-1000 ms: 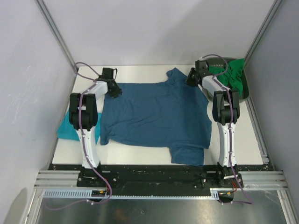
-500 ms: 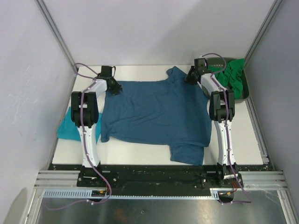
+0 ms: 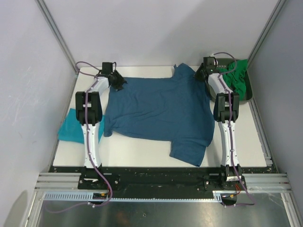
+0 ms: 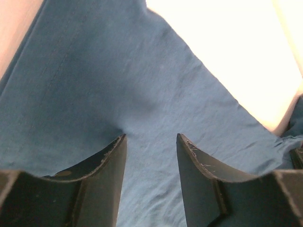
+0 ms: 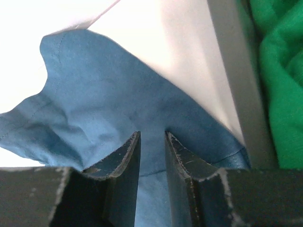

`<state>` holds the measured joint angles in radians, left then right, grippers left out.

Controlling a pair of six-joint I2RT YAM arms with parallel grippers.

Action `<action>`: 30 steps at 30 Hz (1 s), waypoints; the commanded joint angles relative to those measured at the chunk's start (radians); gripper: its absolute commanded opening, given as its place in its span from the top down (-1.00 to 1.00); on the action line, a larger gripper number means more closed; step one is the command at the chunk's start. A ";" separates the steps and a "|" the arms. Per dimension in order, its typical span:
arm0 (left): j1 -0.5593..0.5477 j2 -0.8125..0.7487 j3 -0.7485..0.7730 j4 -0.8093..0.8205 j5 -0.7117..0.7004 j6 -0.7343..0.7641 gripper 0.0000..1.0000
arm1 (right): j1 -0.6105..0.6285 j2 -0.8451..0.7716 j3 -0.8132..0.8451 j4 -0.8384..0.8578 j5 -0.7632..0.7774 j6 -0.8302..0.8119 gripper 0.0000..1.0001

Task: Fold and stack the t-shirts
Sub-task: Flatten out the tshirt

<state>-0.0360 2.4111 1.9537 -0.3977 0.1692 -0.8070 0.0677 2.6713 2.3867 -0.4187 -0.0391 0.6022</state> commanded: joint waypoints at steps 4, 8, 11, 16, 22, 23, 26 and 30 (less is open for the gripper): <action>0.025 -0.003 0.092 -0.002 0.122 0.123 -0.21 | 0.001 0.012 0.060 0.033 -0.014 -0.037 0.26; 0.029 -0.146 0.003 -0.001 0.091 0.165 -0.32 | 0.027 -0.057 0.060 0.027 -0.046 -0.061 0.13; 0.033 -0.290 -0.142 0.001 0.029 0.168 -0.37 | 0.046 -0.123 0.030 0.016 -0.074 -0.060 0.10; 0.106 -0.549 -0.464 0.004 -0.103 0.111 -0.40 | 0.076 -0.264 -0.108 0.004 -0.117 -0.040 0.10; 0.180 -0.798 -0.786 0.002 -0.254 0.072 -0.38 | 0.121 -0.498 -0.438 0.015 -0.140 -0.006 0.12; 0.195 -0.826 -0.823 0.002 -0.265 0.070 -0.37 | 0.128 -0.556 -0.514 0.034 -0.148 0.001 0.12; 0.243 -0.879 -0.906 0.002 -0.294 0.080 -0.36 | 0.150 -0.707 -0.761 0.088 -0.161 0.020 0.13; 0.305 -0.906 -0.982 0.002 -0.335 0.077 -0.33 | 0.200 -0.843 -0.977 0.089 -0.141 0.017 0.16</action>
<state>0.2192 1.5608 1.0237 -0.4026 -0.0803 -0.7170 0.2333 1.9270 1.5524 -0.3515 -0.1829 0.6079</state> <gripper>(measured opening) 0.674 0.428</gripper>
